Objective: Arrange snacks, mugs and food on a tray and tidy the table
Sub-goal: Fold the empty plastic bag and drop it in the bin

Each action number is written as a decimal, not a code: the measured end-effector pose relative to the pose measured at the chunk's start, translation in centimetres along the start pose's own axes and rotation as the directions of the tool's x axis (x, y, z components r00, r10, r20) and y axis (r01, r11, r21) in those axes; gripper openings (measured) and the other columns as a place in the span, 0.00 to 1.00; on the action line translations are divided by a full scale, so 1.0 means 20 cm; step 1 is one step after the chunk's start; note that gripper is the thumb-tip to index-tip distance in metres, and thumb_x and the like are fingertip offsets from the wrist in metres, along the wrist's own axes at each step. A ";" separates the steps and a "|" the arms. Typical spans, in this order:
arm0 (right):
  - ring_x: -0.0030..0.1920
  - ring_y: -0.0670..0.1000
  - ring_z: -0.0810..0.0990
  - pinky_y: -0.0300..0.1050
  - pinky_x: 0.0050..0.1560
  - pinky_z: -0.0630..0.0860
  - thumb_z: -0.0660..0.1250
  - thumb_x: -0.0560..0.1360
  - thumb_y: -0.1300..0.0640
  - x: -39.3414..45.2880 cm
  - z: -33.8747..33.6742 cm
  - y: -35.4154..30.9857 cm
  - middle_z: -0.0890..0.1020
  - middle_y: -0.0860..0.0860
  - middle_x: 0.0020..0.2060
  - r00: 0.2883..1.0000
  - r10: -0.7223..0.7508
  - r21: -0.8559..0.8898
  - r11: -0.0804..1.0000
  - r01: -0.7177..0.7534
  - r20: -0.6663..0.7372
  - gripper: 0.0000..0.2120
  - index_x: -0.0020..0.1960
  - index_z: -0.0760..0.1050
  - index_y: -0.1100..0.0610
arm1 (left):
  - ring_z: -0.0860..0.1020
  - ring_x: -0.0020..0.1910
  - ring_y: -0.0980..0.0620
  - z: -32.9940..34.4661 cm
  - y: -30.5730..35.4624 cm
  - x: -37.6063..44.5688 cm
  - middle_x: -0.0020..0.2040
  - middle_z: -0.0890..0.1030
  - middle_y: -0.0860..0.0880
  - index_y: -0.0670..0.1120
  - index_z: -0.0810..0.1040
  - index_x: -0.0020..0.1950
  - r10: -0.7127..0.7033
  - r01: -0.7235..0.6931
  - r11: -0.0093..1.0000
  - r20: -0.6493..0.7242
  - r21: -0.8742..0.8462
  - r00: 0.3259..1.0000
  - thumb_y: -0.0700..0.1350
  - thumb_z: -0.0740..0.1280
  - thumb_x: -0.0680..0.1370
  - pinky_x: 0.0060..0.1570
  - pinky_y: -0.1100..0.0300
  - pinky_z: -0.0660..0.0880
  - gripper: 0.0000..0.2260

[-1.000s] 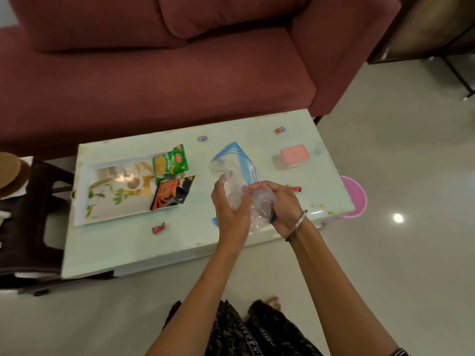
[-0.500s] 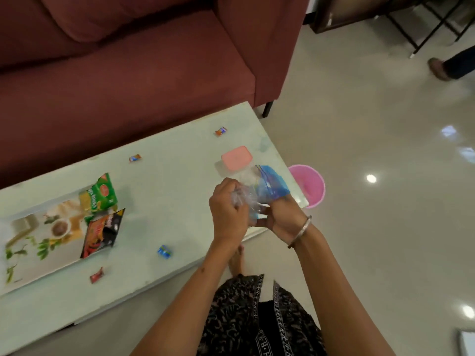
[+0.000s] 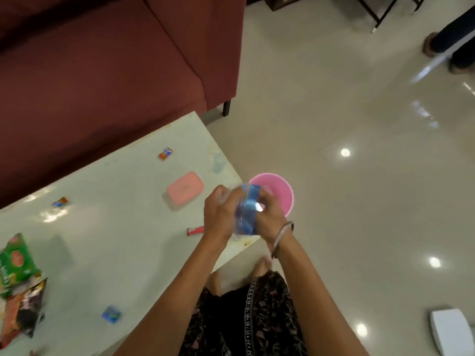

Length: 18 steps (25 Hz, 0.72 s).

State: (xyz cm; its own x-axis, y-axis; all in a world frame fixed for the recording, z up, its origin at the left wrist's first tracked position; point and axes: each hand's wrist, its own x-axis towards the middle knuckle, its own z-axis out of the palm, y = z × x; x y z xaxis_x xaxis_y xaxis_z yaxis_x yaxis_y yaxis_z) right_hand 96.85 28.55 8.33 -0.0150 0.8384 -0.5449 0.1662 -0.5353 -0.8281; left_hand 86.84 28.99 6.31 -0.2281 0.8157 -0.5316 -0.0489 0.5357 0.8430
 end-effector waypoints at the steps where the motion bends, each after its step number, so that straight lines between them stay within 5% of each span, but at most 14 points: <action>1: 0.47 0.52 0.78 0.51 0.50 0.80 0.64 0.72 0.68 0.05 -0.03 0.02 0.75 0.44 0.43 0.999 -0.021 -0.172 0.985 0.015 -0.033 0.16 0.53 0.73 0.49 | 0.70 0.34 0.50 0.06 -0.04 0.04 0.33 0.70 0.46 0.49 0.67 0.30 -0.036 0.036 0.999 -0.006 -0.008 0.999 0.52 0.64 0.65 0.36 0.55 0.70 0.10; 2: 0.51 0.53 0.77 0.47 0.52 0.79 0.63 0.72 0.68 0.10 -0.06 0.05 0.74 0.45 0.46 0.999 -0.047 -0.257 0.965 0.042 -0.013 0.20 0.59 0.70 0.49 | 0.70 0.33 0.50 0.12 -0.08 0.08 0.32 0.70 0.46 0.50 0.66 0.28 -0.071 0.070 0.997 -0.021 -0.025 0.997 0.45 0.64 0.66 0.34 0.55 0.69 0.09; 4: 0.57 0.49 0.75 0.35 0.56 0.74 0.59 0.72 0.70 0.18 -0.13 0.12 0.76 0.46 0.53 0.983 -0.134 -0.150 0.977 0.152 0.126 0.23 0.63 0.71 0.52 | 0.72 0.36 0.47 0.23 -0.18 0.22 0.35 0.72 0.43 0.46 0.68 0.31 -0.144 0.138 0.986 -0.065 -0.094 0.987 0.35 0.60 0.68 0.35 0.55 0.69 0.08; 8: 0.65 0.41 0.71 0.34 0.59 0.74 0.67 0.67 0.58 0.40 -0.37 0.34 0.71 0.45 0.65 0.929 -0.205 -0.096 0.965 0.245 0.310 0.21 0.58 0.75 0.42 | 0.78 0.41 0.42 0.44 -0.31 0.53 0.42 0.76 0.44 0.48 0.69 0.37 -0.385 0.378 0.844 0.059 -0.381 0.921 0.33 0.62 0.72 0.37 0.53 0.76 0.10; 10: 0.61 0.47 0.76 0.41 0.56 0.78 0.73 0.65 0.60 0.57 -0.48 0.46 0.73 0.47 0.66 0.951 -0.228 -0.297 0.912 0.284 0.209 0.18 0.53 0.80 0.48 | 0.80 0.37 0.45 0.56 -0.34 0.64 0.39 0.79 0.42 0.46 0.75 0.41 -0.467 0.522 0.738 0.235 -0.427 0.852 0.40 0.67 0.70 0.34 0.55 0.78 0.03; 12: 0.51 0.55 0.82 0.47 0.54 0.79 0.75 0.64 0.63 0.77 -0.53 0.60 0.80 0.53 0.58 0.926 -0.374 -0.548 0.767 0.334 0.040 0.12 0.46 0.83 0.54 | 0.82 0.34 0.49 0.67 -0.38 0.73 0.36 0.83 0.45 0.47 0.79 0.42 -0.462 0.565 0.712 0.327 -0.417 0.824 0.50 0.66 0.69 0.30 0.59 0.78 0.08; 15: 0.41 0.60 0.84 0.48 0.44 0.80 0.74 0.64 0.69 1.07 -0.54 0.81 0.83 0.60 0.52 0.923 -0.383 -0.676 0.688 0.265 -0.028 0.08 0.41 0.83 0.61 | 0.80 0.40 0.53 0.78 -0.45 0.86 0.40 0.81 0.51 0.53 0.77 0.45 -0.477 0.510 0.803 0.179 -0.310 0.860 0.56 0.58 0.76 0.34 0.61 0.74 0.11; 18: 0.46 0.62 0.82 0.51 0.49 0.79 0.67 0.70 0.70 1.33 -0.51 1.09 0.77 0.61 0.62 0.980 -0.194 -0.677 0.726 0.117 -0.039 0.10 0.48 0.82 0.63 | 0.75 0.51 0.53 0.79 -0.51 0.95 0.47 0.76 0.53 0.51 0.74 0.51 -0.410 0.408 0.886 0.040 -0.220 0.911 0.52 0.54 0.79 0.52 0.56 0.71 0.11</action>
State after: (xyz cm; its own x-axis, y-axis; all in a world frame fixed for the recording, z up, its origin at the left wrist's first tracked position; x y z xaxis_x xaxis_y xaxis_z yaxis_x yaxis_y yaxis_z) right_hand 110.11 40.20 -22.84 -0.0084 0.9296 -0.3684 0.7869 -0.2212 -0.5760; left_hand 98.33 42.50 -13.77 -0.1493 0.5324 -0.8332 -0.3508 0.7594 0.5480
